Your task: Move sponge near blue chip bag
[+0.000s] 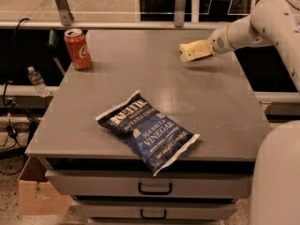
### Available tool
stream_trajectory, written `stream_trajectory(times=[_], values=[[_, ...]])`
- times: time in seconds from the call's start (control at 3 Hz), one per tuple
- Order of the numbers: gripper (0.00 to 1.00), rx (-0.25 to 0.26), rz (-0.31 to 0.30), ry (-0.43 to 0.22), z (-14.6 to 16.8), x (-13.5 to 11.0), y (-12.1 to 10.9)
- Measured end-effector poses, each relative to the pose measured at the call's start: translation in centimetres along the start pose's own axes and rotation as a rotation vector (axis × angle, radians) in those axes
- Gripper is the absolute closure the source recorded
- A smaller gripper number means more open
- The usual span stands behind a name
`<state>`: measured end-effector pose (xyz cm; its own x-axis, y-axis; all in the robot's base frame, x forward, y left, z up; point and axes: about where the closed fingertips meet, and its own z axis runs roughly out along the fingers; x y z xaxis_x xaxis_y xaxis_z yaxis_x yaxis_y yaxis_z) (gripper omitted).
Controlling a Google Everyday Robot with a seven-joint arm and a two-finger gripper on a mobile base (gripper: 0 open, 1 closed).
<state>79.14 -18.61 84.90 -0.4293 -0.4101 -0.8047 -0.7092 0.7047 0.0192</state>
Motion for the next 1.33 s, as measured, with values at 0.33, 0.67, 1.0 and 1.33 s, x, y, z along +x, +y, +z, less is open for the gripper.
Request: stream_trajectory(times=[0.33,0.67,1.0,1.33], values=[[0.36,-0.002,0.003,0.009,0.7,0.4,-0.2],[0.6,0.006,0.003,0.013,0.8,0.5,-0.6],[0.83,0.018,-0.023,0.003,-0.9,-0.3,-0.6],[1.0,-0.023,-0.078,0.006,-3.3,-0.4,1.7]])
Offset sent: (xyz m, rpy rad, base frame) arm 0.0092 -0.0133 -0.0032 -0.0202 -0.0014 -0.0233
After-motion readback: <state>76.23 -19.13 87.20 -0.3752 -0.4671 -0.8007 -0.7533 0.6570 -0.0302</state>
